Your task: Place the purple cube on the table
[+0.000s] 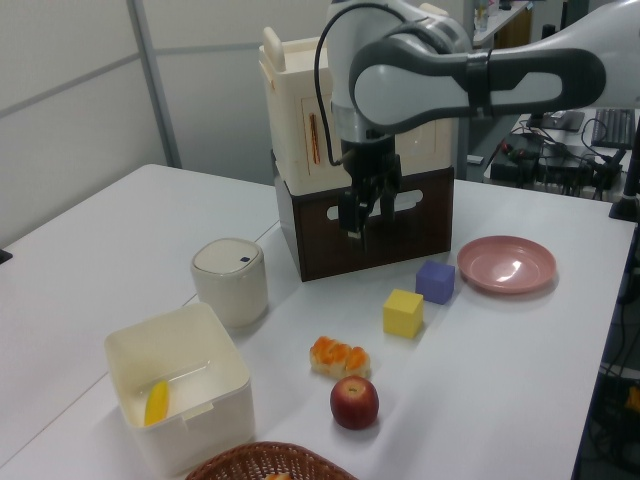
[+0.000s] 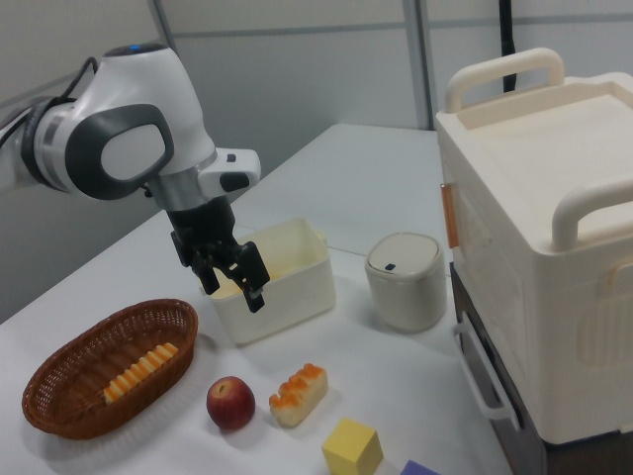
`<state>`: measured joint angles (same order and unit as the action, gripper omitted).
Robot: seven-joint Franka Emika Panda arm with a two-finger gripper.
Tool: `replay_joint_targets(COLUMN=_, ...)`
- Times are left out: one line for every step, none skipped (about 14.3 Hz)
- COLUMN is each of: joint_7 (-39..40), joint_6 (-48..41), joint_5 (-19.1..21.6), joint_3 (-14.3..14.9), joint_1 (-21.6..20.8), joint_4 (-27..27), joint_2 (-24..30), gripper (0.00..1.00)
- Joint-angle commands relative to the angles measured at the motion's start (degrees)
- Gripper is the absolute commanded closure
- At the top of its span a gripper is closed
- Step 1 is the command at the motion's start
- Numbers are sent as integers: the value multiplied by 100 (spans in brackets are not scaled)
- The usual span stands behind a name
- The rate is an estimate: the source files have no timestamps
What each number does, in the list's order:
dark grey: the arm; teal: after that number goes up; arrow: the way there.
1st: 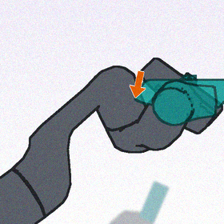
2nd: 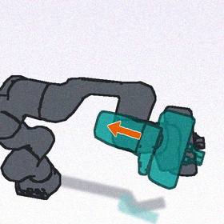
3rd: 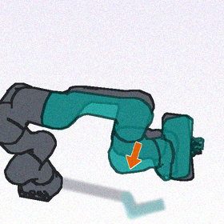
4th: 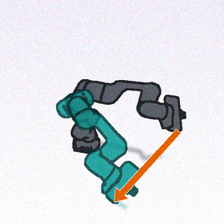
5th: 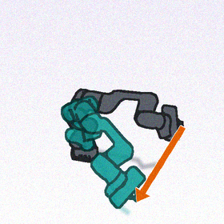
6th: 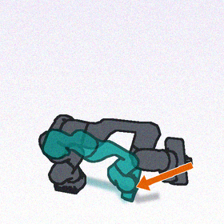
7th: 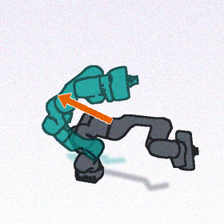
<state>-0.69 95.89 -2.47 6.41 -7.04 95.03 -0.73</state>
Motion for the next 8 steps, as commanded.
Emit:
replay_joint_targets(joint_7=-27, joint_6=-210, joint_5=27, joint_3=106, joint_1=-70, joint_4=-46, joint_2=179, gripper=0)
replay_joint_targets(joint_7=-27, joint_6=-280, joint_5=36, joint_3=106, joint_1=-70, joint_4=-55, joint_2=196, gripper=0)
replay_joint_targets(joint_7=-27, joint_6=-298, joint_5=45, joint_3=106, joint_1=-70, joint_4=-55, joint_2=196, gripper=0)
replay_joint_targets(joint_7=-27, joint_6=-307, joint_5=54, joint_3=106, joint_1=-70, joint_4=-55, joint_2=196, gripper=0)
replay_joint_targets(joint_7=-27, joint_6=-307, joint_5=62, joint_3=106, joint_1=-70, joint_4=-46, joint_2=196, gripper=0)
replay_joint_targets(joint_7=-27, joint_6=-299, joint_5=62, joint_3=106, joint_1=-70, joint_4=-55, joint_2=196, gripper=0)
replay_joint_targets(joint_7=-27, joint_6=-298, joint_5=71, joint_3=106, joint_1=-61, joint_4=-46, joint_2=196, gripper=0)
replay_joint_targets(joint_7=-27, joint_6=-298, joint_5=71, joint_3=106, joint_1=-61, joint_4=-55, joint_2=196, gripper=0)
